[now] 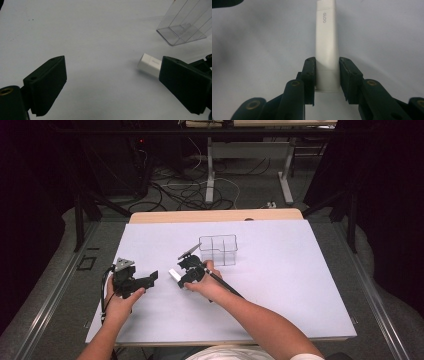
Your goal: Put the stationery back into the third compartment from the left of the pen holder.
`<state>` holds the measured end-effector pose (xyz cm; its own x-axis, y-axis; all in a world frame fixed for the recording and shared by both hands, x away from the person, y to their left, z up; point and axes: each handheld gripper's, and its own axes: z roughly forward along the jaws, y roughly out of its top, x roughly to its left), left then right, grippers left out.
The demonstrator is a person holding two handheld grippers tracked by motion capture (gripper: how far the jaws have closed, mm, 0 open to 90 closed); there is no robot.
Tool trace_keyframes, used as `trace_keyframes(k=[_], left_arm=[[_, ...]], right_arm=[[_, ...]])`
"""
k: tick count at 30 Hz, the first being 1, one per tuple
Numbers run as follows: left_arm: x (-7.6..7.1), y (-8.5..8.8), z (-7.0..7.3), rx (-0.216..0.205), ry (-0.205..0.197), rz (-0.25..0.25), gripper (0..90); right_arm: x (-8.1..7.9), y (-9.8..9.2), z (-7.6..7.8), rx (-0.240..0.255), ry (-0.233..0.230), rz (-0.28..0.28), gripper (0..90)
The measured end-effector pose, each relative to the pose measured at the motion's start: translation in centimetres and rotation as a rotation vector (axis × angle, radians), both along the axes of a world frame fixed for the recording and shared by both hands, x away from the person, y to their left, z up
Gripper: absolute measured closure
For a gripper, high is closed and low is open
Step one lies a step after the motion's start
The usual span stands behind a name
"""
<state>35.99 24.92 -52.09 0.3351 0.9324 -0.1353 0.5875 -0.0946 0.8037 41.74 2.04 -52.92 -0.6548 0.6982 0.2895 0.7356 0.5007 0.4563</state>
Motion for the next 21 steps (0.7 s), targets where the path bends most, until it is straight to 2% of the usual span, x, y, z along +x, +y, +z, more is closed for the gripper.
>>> trace_keyframes(k=[3,4,5,7,8,9,10,12,13,17,18,19,21], left_arm=[[0.0,0.0,0.0,0.003,0.006,-0.004,7.9],[0.0,0.0,0.0,0.007,0.007,-0.006,7.9],[0.0,0.0,0.0,0.008,0.008,-0.006,7.9],[0.0,0.0,0.0,0.004,0.003,-0.004,7.9],[0.0,0.0,0.0,0.004,0.003,-0.004,7.9],[0.0,0.0,0.0,0.005,0.004,-0.005,7.9],[0.0,0.0,0.0,0.008,0.005,-0.007,7.9],[0.0,0.0,-0.1,0.008,0.007,-0.005,7.9],[0.0,0.0,-0.1,0.008,0.007,-0.006,7.9],[0.0,-0.1,-0.1,0.007,0.006,-0.003,8.0],[0.1,-0.1,-0.1,0.008,0.007,-0.004,8.1],[0.1,0.0,-0.1,0.011,0.010,-0.003,8.1],[0.1,0.0,-0.2,0.013,0.013,-0.004,8.1]], right_arm=[[-0.2,-0.5,0.2,0.001,-0.012,0.007,67.0],[-0.3,-0.6,0.1,0.037,-0.038,-0.002,67.0],[-0.3,-1.0,0.4,-0.001,-0.024,0.015,67.0],[-0.5,-1.4,0.5,0.002,-0.038,0.020,67.0],[-0.7,-1.5,0.5,0.021,-0.050,0.013,67.0],[-0.7,-1.9,0.6,-0.007,-0.060,0.029,67.0],[-0.7,-2.1,0.7,0.002,-0.072,0.054,67.0],[-1.0,-2.6,0.8,-0.010,-0.083,0.045,67.0],[-0.9,-3.0,0.8,0.001,-0.128,0.078,67.0],[-1.5,-4.0,1.1,-0.010,-0.180,0.097,67.0],[-1.8,-4.6,1.4,-0.021,-0.213,0.111,67.0],[-1.8,-4.6,1.4,-0.021,-0.213,0.111,67.0],[-2.2,-5.0,1.8,-0.044,-0.261,0.123,67.0]])
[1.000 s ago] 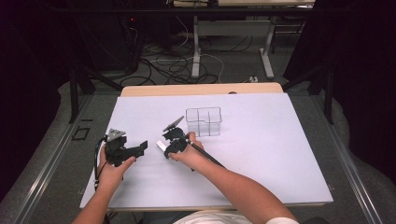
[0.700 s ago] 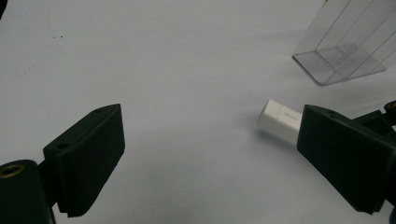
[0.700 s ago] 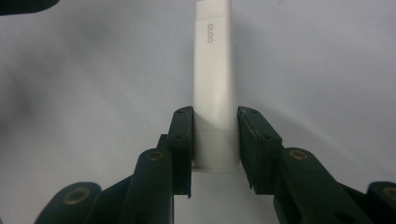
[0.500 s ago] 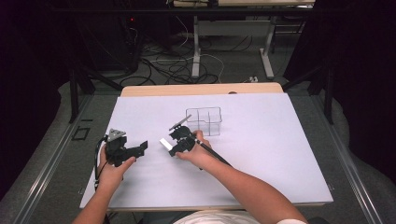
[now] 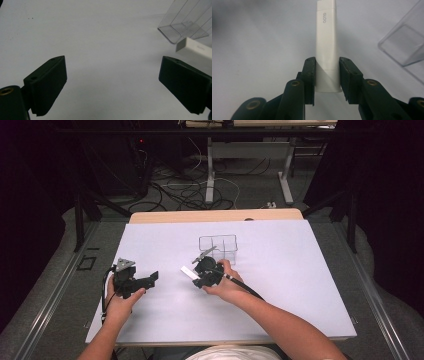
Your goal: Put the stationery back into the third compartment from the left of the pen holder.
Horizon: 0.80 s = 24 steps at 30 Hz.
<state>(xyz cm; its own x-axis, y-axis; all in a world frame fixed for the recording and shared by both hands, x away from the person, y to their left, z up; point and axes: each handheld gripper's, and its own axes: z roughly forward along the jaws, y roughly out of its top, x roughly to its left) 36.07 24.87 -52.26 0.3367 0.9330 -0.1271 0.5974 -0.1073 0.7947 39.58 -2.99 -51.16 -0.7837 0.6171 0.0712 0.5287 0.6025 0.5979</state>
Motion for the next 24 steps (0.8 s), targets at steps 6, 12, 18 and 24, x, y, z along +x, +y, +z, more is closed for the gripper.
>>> trace_keyframes(k=[6,12,18,24], left_arm=[[0.0,0.0,0.0,0.001,0.000,0.000,8.2],[0.0,-0.2,0.1,0.009,-0.002,-0.013,8.5],[-0.1,-0.5,0.5,0.019,0.001,-0.041,9.2],[-0.2,-1.1,0.9,0.002,-0.005,-0.068,13.4]], right_arm=[[-1.1,-1.5,0.8,-0.068,-0.172,0.078,67.0],[-2.8,-2.9,1.1,-0.225,-0.426,0.194,66.9],[-4.0,-3.9,1.0,-0.334,-0.591,0.294,66.9],[-5.0,-5.1,0.6,-0.449,-0.784,0.427,66.8]])
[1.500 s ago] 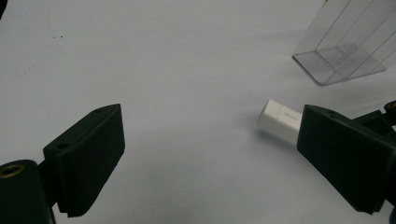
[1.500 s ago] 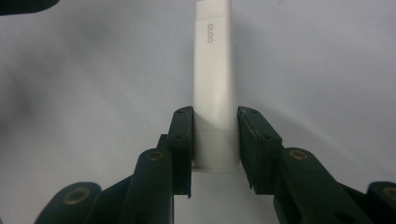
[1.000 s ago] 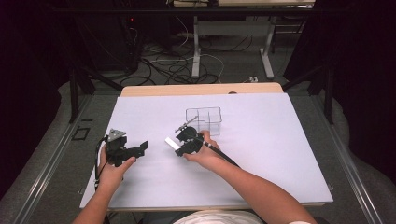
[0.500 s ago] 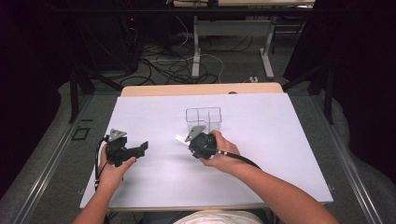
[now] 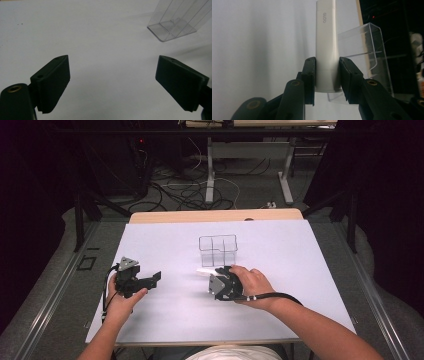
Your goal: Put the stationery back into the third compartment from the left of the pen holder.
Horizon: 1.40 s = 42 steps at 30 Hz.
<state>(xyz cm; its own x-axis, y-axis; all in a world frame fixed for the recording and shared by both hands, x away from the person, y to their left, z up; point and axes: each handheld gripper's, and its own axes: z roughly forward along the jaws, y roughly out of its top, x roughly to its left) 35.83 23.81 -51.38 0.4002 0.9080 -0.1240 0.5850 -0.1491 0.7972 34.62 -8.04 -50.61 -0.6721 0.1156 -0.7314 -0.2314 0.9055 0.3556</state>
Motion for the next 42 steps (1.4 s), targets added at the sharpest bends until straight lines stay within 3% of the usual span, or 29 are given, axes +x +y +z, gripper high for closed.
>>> trace_keyframes(k=[2,8,14,18,28,30,35,37,40,42], left_arm=[[0.0,-0.2,0.1,0.002,-0.002,-0.020,14.5],[0.1,-1.3,0.5,0.021,0.016,-0.096,16.1],[0.3,-2.7,1.8,0.066,0.009,-0.201,17.5],[0.4,-3.6,2.7,0.071,0.010,-0.265,20.9],[0.9,-6.2,4.5,0.138,-0.021,-0.425,27.7],[0.9,-6.9,4.8,0.151,-0.007,-0.467,28.3],[0.9,-8.9,5.0,0.254,0.011,-0.555,30.1],[0.9,-9.5,5.1,0.286,0.021,-0.566,30.6],[1.0,-10.1,5.4,0.304,0.032,-0.598,35.0],[1.1,-10.5,5.5,0.293,0.042,-0.611,38.8]], right_arm=[[-0.1,-0.3,-0.1,-0.056,-0.055,0.027,66.9],[-0.8,-1.0,-0.4,-0.156,-0.206,0.104,66.9],[-1.4,-0.9,-0.5,-0.223,-0.300,0.172,66.9],[-1.6,-0.8,-0.3,-0.294,-0.325,0.205,66.9],[-2.0,-0.4,-0.7,-0.350,-0.333,0.247,66.9],[-2.0,-0.3,-0.8,-0.355,-0.337,0.258,66.8],[-2.2,-0.2,-1.1,-0.368,-0.330,0.265,66.9],[-2.2,-0.2,-1.2,-0.373,-0.326,0.263,66.8],[-2.3,-0.2,-1.2,-0.374,-0.326,0.261,66.8],[-2.3,-0.1,-1.2,-0.376,-0.328,0.266,66.8]])
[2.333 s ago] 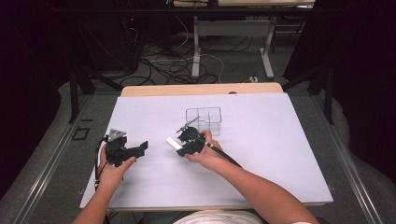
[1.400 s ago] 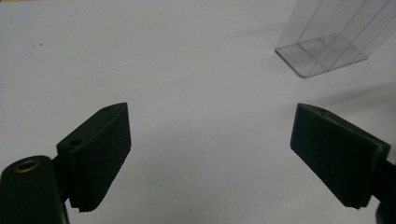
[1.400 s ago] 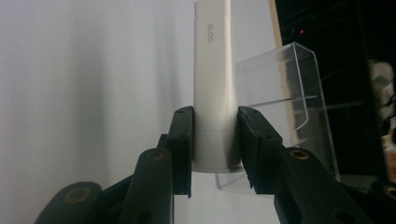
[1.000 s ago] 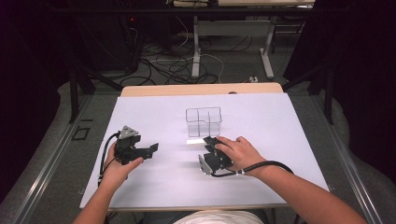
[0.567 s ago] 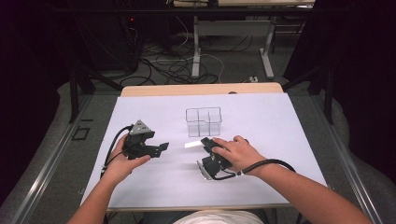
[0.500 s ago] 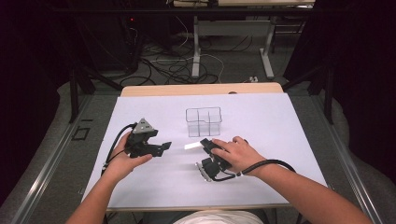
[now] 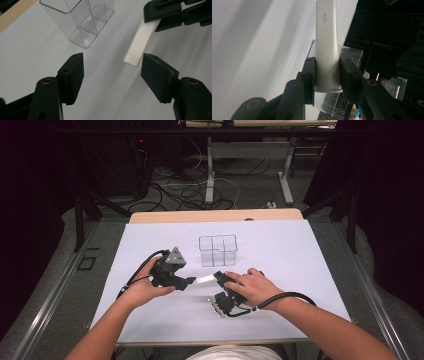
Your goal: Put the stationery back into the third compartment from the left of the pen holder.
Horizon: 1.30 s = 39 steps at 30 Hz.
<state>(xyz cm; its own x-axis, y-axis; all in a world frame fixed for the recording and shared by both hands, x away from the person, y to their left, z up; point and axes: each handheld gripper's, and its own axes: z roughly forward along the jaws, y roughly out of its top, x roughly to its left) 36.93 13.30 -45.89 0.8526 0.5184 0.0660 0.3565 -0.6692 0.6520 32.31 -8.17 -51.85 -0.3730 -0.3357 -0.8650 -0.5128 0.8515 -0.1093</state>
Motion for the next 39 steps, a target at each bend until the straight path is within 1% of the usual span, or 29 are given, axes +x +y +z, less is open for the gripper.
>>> trace_keyframes(k=[1,2,3,6,8,10,11,12,13,18,20,22,24,25,28,29,32,33,34,36,39], left_arm=[[0.0,-0.2,0.1,-0.001,0.017,-0.011,40.3],[0.0,-0.4,0.1,0.003,0.016,-0.023,41.7],[0.0,-0.6,0.2,0.025,0.014,-0.041,43.0],[0.1,-1.2,0.2,0.055,0.024,-0.071,46.1],[0.1,-1.8,0.1,0.072,0.027,-0.081,47.1],[0.1,-2.3,-0.2,0.084,0.040,-0.094,48.4],[0.1,-2.5,-0.4,0.093,0.044,-0.099,48.9],[0.1,-2.8,-0.5,0.101,0.050,-0.106,49.5],[0.2,-3.1,-0.7,0.101,0.070,-0.120,49.7],[0.4,-4.3,-1.5,0.134,0.101,-0.143,52.1],[0.4,-4.7,-1.6,0.146,0.120,-0.154,53.7],[0.5,-5.0,-1.8,0.153,0.129,-0.164,55.1],[0.5,-5.4,-1.9,0.170,0.143,-0.174,57.5],[0.6,-5.5,-1.9,0.175,0.149,-0.179,58.5],[0.6,-5.9,-2.0,0.186,0.148,-0.190,60.2],[0.6,-6.0,-2.0,0.191,0.152,-0.190,60.5],[0.6,-6.2,-2.1,0.199,0.153,-0.200,61.3],[0.6,-6.3,-2.2,0.195,0.149,-0.201,62.0],[0.7,-6.4,-2.2,0.204,0.152,-0.204,62.3],[0.7,-6.6,-2.3,0.215,0.151,-0.211,64.2],[0.8,-6.7,-2.5,0.216,0.147,-0.218,65.4]], right_arm=[[0.0,0.0,0.0,-0.006,-0.001,0.004,66.8],[0.0,0.0,-0.1,-0.008,-0.001,0.001,66.8],[-0.1,0.0,-0.1,-0.011,-0.001,0.002,66.8],[-0.2,0.1,-0.3,-0.020,-0.008,0.015,66.8],[-0.3,0.2,-0.4,-0.035,-0.019,0.025,66.8],[-0.4,0.2,-0.6,-0.034,-0.020,0.025,66.8],[-0.4,0.3,-0.7,-0.047,-0.029,0.043,66.8],[-0.5,0.4,-0.8,-0.048,-0.031,0.046,66.8],[-0.6,0.5,-0.8,-0.052,-0.030,0.051,66.8],[-0.8,0.8,-1.2,-0.068,-0.037,0.074,66.8],[-0.9,0.9,-1.2,-0.075,-0.041,0.080,66.8],[-1.0,0.9,-1.3,-0.071,-0.048,0.085,66.8],[-1.1,0.9,-1.3,-0.067,-0.052,0.092,66.8],[-1.2,0.8,-1.3,-0.068,-0.055,0.086,66.8],[-1.3,0.8,-1.2,-0.080,-0.064,0.104,66.8],[-1.3,0.8,-1.3,-0.081,-0.076,0.108,66.8],[-1.5,0.8,-1.4,-0.087,-0.079,0.110,66.8],[-1.5,0.8,-1.4,-0.087,-0.079,0.115,66.8],[-1.6,0.9,-1.4,-0.086,-0.085,0.123,66.8],[-1.6,0.9,-1.4,-0.083,-0.082,0.120,66.8],[-1.7,1.0,-1.4,-0.092,-0.085,0.130,66.8]])
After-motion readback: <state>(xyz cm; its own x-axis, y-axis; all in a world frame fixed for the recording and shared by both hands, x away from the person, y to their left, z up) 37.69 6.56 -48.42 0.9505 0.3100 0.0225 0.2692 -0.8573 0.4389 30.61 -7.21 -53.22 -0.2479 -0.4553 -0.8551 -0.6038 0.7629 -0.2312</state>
